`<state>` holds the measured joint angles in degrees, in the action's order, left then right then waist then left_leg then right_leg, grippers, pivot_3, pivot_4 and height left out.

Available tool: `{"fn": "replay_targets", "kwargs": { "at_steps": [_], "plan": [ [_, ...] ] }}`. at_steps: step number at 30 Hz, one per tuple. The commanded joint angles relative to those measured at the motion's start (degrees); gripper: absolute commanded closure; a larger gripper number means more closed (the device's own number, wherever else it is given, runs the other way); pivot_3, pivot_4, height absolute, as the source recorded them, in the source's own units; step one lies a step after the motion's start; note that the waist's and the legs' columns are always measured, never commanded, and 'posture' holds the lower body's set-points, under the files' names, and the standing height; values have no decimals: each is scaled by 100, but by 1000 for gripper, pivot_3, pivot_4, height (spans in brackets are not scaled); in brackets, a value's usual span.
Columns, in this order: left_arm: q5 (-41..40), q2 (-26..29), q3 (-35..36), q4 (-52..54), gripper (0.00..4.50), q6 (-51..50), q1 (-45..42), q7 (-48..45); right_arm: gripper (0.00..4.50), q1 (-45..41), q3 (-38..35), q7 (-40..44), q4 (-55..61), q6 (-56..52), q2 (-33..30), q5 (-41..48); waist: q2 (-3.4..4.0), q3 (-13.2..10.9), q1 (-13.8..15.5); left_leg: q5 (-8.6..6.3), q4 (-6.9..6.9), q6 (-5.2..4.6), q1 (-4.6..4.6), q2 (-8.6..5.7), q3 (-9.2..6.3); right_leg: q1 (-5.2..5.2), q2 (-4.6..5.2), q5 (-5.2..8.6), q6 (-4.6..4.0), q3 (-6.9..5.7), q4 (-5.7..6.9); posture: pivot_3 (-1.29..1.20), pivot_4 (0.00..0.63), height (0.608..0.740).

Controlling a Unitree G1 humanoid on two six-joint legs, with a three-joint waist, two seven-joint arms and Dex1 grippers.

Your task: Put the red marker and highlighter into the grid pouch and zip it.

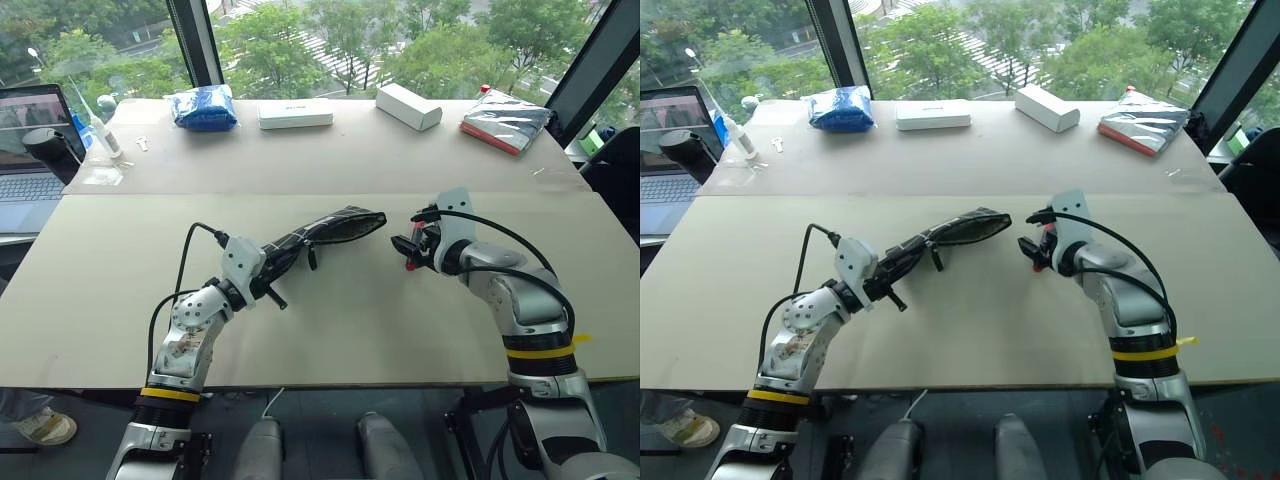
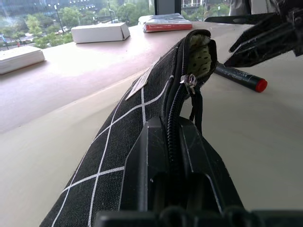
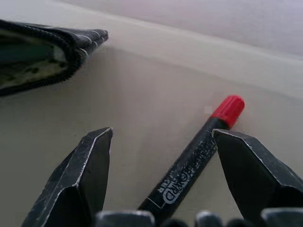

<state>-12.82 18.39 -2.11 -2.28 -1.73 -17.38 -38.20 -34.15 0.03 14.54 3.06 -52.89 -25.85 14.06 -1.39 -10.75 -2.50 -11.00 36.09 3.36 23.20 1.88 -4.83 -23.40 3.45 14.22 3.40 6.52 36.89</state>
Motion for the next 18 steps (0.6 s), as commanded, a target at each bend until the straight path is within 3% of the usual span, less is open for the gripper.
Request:
{"fn": "replay_targets", "kwargs": {
  "at_steps": [1,16,18],
  "plan": [
    [-16,-58,1,161,4500,13,-2,80,751,-7,-161,-213,53,4,76,-167,0,0,-8,0,-1,0,-1,0,0,0,0,0,0,0,0,0,150,740],
    [-31,-68,45,107,4500,55,13,154,751,98,-72,-449,-1090,534,506,-622,0,1,-21,0,-3,0,-5,1,0,3,-1,0,0,-1,0,0,150,740],
    [-36,-65,54,100,4500,68,21,150,1272,198,-95,-518,-1198,684,494,-715,0,1,-12,0,-2,0,-8,1,0,8,-1,0,0,-1,0,0,150,740]
  ]
}}
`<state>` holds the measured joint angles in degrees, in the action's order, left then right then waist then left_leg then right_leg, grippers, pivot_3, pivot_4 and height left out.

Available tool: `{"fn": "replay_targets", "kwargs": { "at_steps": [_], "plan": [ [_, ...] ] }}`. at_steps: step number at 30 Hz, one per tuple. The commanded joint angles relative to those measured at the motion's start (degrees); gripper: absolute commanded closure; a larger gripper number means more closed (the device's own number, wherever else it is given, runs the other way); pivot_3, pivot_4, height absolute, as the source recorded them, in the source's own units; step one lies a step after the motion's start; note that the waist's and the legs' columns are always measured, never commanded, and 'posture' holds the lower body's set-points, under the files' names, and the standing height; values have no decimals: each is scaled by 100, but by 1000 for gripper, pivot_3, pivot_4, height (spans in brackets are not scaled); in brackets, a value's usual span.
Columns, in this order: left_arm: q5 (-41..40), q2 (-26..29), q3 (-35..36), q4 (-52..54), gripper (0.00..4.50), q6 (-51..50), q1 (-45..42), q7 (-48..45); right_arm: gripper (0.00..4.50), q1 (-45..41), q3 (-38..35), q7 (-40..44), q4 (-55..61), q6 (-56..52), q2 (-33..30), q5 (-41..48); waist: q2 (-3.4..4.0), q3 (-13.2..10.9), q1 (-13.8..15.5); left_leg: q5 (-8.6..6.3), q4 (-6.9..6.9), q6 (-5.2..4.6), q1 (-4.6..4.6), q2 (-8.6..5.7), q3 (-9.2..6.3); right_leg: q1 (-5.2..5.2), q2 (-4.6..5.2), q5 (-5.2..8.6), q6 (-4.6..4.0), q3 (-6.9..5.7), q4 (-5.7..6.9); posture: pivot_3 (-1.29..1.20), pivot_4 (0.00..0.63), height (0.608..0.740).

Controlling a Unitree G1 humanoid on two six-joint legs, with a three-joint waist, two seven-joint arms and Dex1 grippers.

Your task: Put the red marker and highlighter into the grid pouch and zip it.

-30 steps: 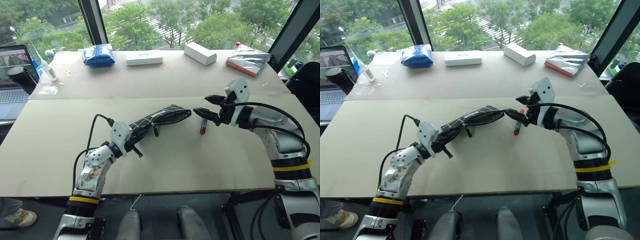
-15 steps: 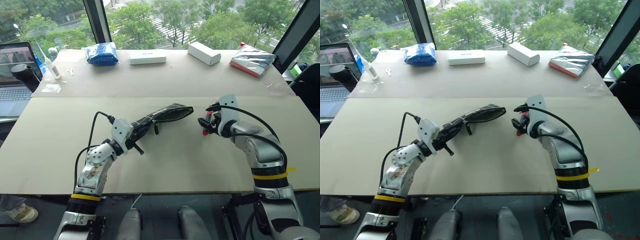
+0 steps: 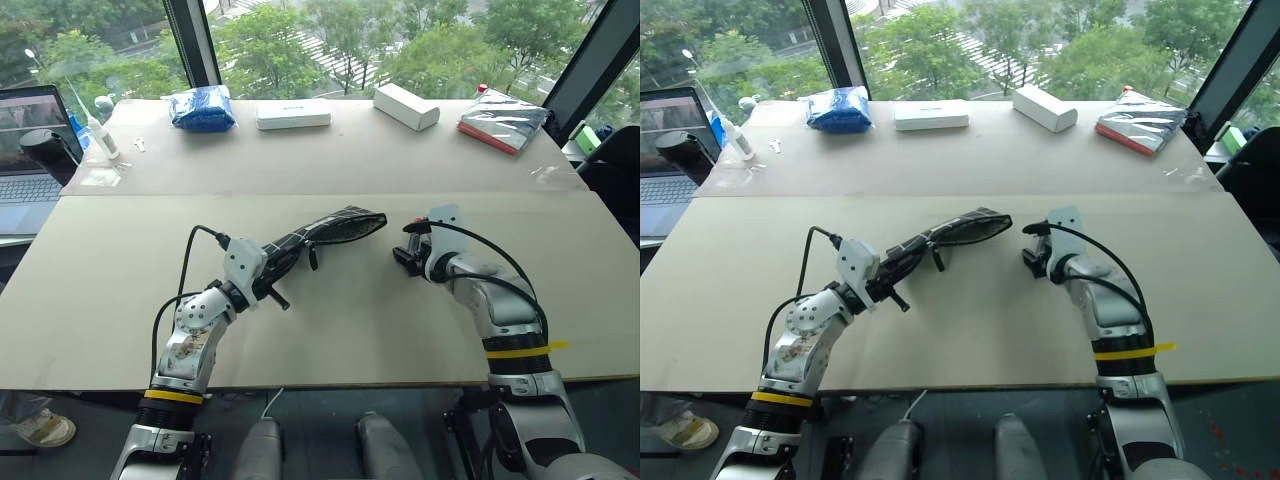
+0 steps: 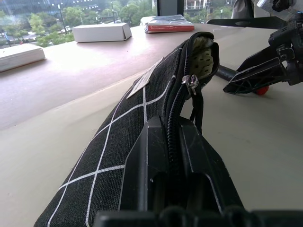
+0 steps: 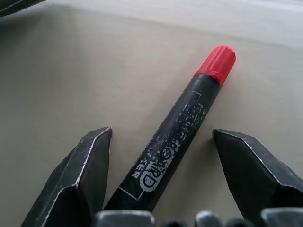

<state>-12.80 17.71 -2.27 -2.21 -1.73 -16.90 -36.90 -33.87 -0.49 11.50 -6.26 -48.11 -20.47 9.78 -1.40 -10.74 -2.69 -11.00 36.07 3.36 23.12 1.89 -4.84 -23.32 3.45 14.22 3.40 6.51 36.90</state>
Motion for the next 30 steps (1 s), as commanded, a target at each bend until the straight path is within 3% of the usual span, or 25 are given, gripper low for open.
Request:
{"fn": "replay_targets", "kwargs": {
  "at_steps": [1,8,13,21,24,30],
  "plan": [
    [-38,3,72,96,4500,67,-27,23,1427,200,-58,-226,-289,260,-42,-297,0,1,15,0,0,0,-2,0,0,3,0,0,0,0,-1,0,150,740],
    [-42,-4,83,93,4500,75,-29,25,3871,348,-96,-193,-292,434,-59,-298,-1,1,34,0,2,0,-5,-1,-1,13,0,1,1,-1,-5,0,150,740],
    [-50,-2,82,69,4500,85,-41,0,3946,330,-123,-180,-285,724,-118,-409,-1,1,41,0,3,0,-4,-2,-2,14,0,1,1,0,-6,0,150,740],
    [-66,-13,61,14,4500,80,-68,-58,3946,-12,146,1490,294,3813,-1148,-653,0,0,-32,0,-4,0,4,-3,1,2,-1,1,4,7,-14,0,150,740],
    [-67,-17,53,-15,4500,79,-93,-84,3946,75,585,2235,308,5330,-1836,-1180,0,0,-71,0,-11,0,2,-1,0,1,-2,2,5,5,-14,0,150,740],
    [-64,-30,47,-66,4500,76,-150,-120,3946,172,1235,2920,62,7124,-2462,-1927,-3,-1,-82,0,-8,0,1,-3,1,5,-1,3,6,8,-18,0,150,740]
  ]
}}
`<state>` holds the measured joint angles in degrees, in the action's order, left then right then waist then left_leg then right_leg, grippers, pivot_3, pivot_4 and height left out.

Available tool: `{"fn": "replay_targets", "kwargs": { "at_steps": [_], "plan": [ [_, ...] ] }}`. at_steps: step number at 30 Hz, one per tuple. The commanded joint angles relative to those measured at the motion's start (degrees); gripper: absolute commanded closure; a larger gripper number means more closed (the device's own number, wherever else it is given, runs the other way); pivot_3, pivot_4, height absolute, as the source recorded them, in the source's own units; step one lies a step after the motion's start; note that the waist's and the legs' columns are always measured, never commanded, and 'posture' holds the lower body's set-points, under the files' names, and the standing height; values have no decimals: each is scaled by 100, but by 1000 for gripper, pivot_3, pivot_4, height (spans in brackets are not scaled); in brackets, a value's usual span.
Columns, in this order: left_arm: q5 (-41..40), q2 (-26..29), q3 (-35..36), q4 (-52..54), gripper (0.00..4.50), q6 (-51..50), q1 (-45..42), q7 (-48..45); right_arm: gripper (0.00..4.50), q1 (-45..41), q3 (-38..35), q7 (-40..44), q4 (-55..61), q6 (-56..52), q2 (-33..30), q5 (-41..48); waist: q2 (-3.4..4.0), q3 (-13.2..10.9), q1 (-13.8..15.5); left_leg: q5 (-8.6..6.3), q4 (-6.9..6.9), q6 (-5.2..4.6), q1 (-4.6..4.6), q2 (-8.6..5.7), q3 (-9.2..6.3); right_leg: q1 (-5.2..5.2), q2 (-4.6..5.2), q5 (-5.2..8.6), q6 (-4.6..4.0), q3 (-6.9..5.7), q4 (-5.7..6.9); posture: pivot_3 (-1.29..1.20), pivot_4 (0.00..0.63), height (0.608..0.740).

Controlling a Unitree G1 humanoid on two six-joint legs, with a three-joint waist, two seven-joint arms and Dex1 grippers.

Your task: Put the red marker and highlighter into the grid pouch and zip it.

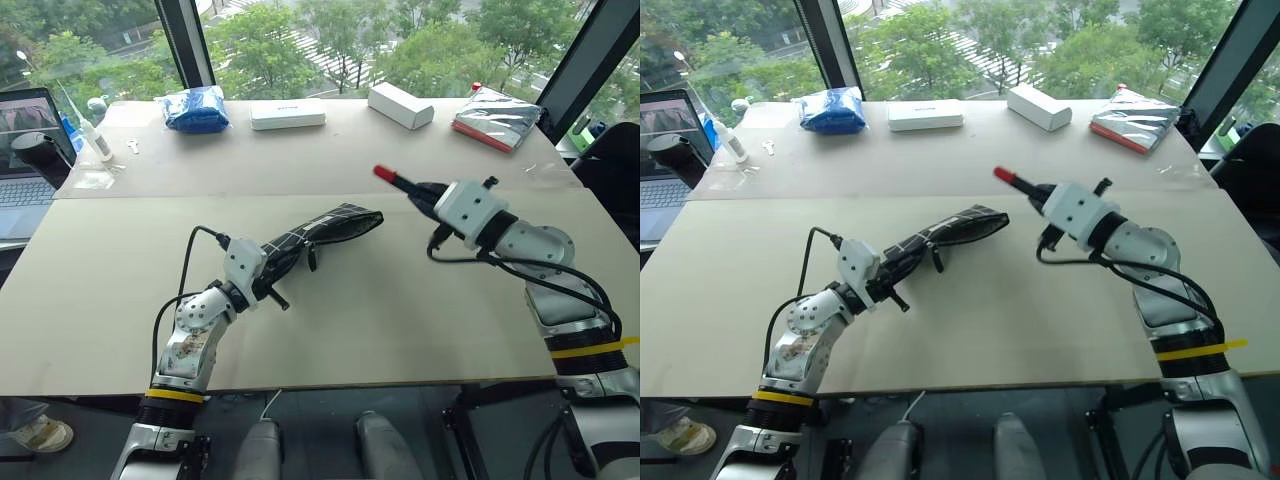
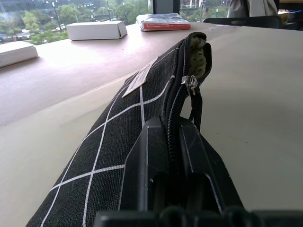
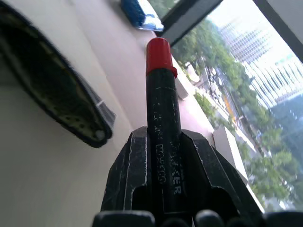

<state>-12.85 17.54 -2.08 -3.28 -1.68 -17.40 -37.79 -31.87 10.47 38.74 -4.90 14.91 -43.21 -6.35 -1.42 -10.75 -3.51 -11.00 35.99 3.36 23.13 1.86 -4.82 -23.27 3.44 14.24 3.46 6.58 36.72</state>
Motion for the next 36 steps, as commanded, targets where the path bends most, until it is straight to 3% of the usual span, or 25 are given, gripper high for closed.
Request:
{"fn": "replay_targets", "kwargs": {
  "at_steps": [1,21,29,36],
  "plan": [
    [-62,-18,27,39,4500,71,-104,-36,3946,-62,167,195,-179,986,-193,-377,0,0,3,0,0,0,0,0,0,0,0,0,0,1,0,0,150,740],
    [103,-13,-148,-74,4500,272,-68,-225,3946,-921,568,42,-1463,1944,300,-1343,-1,-1,26,0,1,0,-4,-1,0,1,1,-2,-4,2,3,0,150,740],
    [98,-21,-151,-166,4500,361,-87,-315,3946,-1436,1153,-55,-1937,2410,946,-1822,-1,0,3,0,-1,0,-7,0,0,1,0,-2,-5,2,5,0,150,740],
    [6,-28,-74,-17,4500,270,-48,-289,3946,-2058,1432,-647,-2899,2814,1382,-2398,0,-1,-7,0,-1,0,-9,1,0,2,0,-3,-6,1,7,0,150,740]
  ]
}}
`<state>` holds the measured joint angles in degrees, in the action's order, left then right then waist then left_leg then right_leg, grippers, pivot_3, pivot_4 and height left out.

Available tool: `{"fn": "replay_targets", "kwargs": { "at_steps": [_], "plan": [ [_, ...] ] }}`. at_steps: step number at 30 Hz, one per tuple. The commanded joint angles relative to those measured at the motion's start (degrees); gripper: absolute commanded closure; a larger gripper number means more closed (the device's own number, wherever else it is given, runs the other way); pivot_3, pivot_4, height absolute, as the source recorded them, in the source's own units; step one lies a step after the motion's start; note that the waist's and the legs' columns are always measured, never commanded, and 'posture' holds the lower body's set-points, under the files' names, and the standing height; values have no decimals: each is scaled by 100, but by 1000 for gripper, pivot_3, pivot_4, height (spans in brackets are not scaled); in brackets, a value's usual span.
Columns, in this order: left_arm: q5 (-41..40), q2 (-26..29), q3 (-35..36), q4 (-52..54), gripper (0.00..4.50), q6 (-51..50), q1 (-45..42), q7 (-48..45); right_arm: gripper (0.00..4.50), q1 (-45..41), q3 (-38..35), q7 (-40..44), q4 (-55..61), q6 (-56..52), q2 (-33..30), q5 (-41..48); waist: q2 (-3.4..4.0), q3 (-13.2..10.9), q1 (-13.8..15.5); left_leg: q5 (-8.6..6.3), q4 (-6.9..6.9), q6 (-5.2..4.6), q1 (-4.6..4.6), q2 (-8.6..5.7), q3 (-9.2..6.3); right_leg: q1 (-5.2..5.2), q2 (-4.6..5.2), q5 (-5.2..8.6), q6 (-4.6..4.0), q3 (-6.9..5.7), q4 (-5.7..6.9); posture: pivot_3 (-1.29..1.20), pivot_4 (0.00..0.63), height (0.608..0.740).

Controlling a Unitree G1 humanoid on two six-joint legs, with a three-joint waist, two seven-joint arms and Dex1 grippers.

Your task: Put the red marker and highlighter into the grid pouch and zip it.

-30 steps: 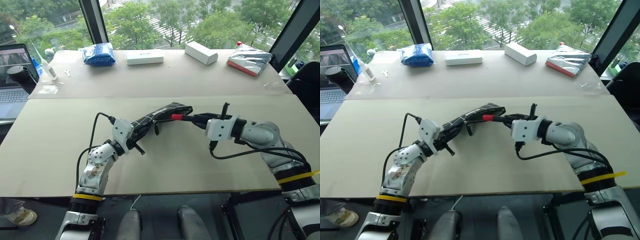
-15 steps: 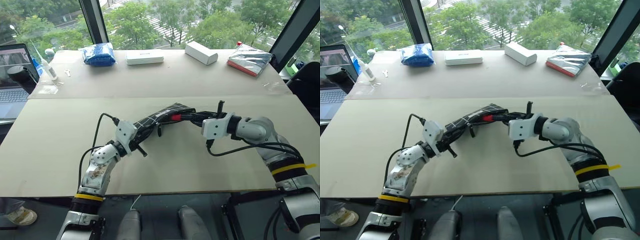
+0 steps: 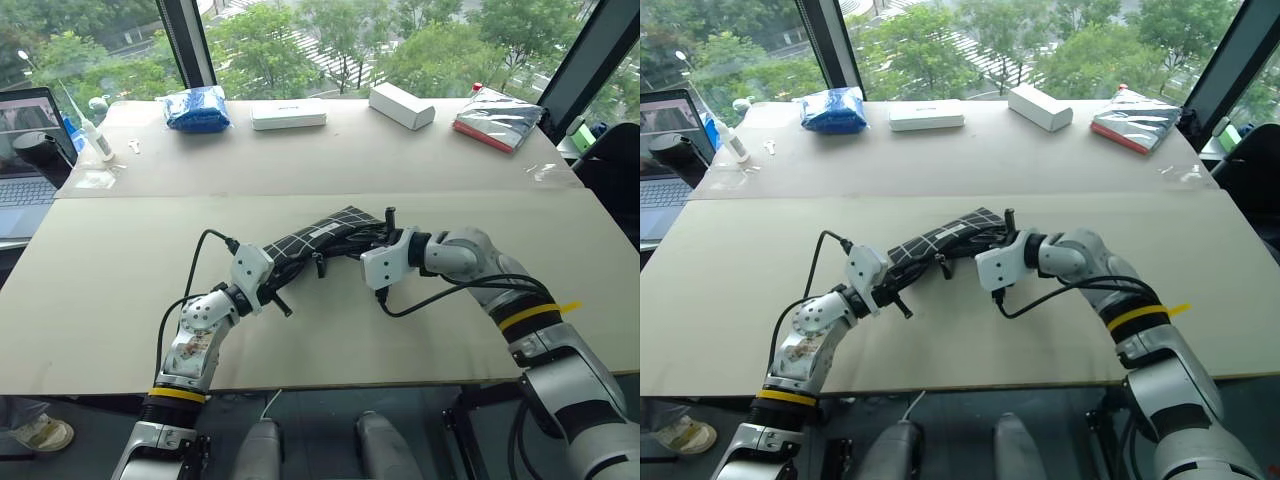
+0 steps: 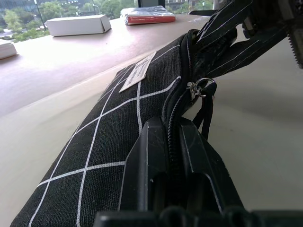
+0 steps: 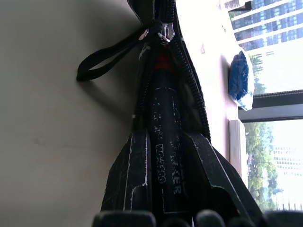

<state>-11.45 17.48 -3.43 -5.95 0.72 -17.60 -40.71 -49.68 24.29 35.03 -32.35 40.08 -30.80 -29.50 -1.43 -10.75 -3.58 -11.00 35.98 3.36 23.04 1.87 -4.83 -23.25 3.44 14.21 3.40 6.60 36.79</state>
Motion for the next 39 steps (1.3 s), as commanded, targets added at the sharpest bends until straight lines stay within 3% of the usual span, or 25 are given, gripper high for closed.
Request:
{"fn": "replay_targets", "kwargs": {
  "at_steps": [1,7,9,11,12,13,18,21,23,27,29,33,39],
  "plan": [
    [-170,-30,82,288,4500,0,-13,10,3946,-337,64,-319,-246,322,186,-114,0,0,0,0,0,0,0,0,0,0,0,0,0,0,0,0,150,740],
    [-290,-55,139,427,4500,-116,23,21,3946,-577,145,-525,-673,454,269,-247,0,0,-3,0,0,0,0,0,-1,-1,0,0,0,0,3,0,150,740],
    [-307,-52,140,450,4500,-134,26,28,2938,-536,89,-248,-699,360,322,56,0,0,-8,0,0,0,0,0,-1,0,0,0,0,0,3,0,150,740],
    [-324,-47,148,464,4500,-151,25,32,2471,-576,29,-491,-739,335,320,-44,0,0,-24,0,-1,0,-1,0,-1,0,0,0,-1,0,3,0,150,740],
    [-328,-49,149,474,4500,-163,26,37,1949,-594,15,-590,-756,335,308,-98,0,0,-26,0,-1,0,-1,0,-1,0,0,0,0,1,5,0,150,740],
    [-328,-51,153,478,4500,-169,27,41,1697,-611,24,-611,-787,358,258,-138,0,0,-25,0,-1,0,-1,0,-1,0,0,0,-1,0,5,0,150,740],
    [-320,-67,152,469,4500,-167,38,60,1697,-629,-274,-669,-840,271,20,214,0,0,-13,0,0,0,0,-1,-1,0,1,0,0,0,4,0,150,740],
    [-305,-69,150,456,4500,-163,40,78,1697,-403,-846,40,-492,-142,-143,1456,0,0,-19,0,-1,0,-1,0,-1,0,1,0,-1,1,4,0,150,740],
    [-281,-63,160,436,4500,-162,35,105,1697,-103,-1352,847,127,-1146,-210,2718,0,0,-11,0,-1,0,1,0,-2,2,1,0,0,0,2,0,150,740],
    [-260,-62,158,417,4500,-157,44,129,1697,1084,-2056,2663,2666,-5439,-1008,6067,0,0,62,0,4,0,5,-1,-8,12,2,0,0,-2,2,0,150,740],
    [-252,-65,148,405,4500,-148,51,133,1697,1583,-2210,3003,3488,-6309,-1377,6805,1,0,104,-1,6,-2,7,-1,-13,12,2,0,0,-5,3,0,150,740],
    [-245,-93,123,364,4500,-133,40,125,1697,2572,-1857,2695,4458,-7005,-1505,6664,1,1,71,-3,8,-5,-9,0,-7,15,-5,2,2,1,9,0,150,740],
    [-251,-127,85,314,4500,-136,-31,84,1697,2368,-967,635,3920,-7389,52,5197,0,1,26,-2,12,-3,-5,1,-3,2,-10,14,22,11,20,0,150,740]
  ]
}}
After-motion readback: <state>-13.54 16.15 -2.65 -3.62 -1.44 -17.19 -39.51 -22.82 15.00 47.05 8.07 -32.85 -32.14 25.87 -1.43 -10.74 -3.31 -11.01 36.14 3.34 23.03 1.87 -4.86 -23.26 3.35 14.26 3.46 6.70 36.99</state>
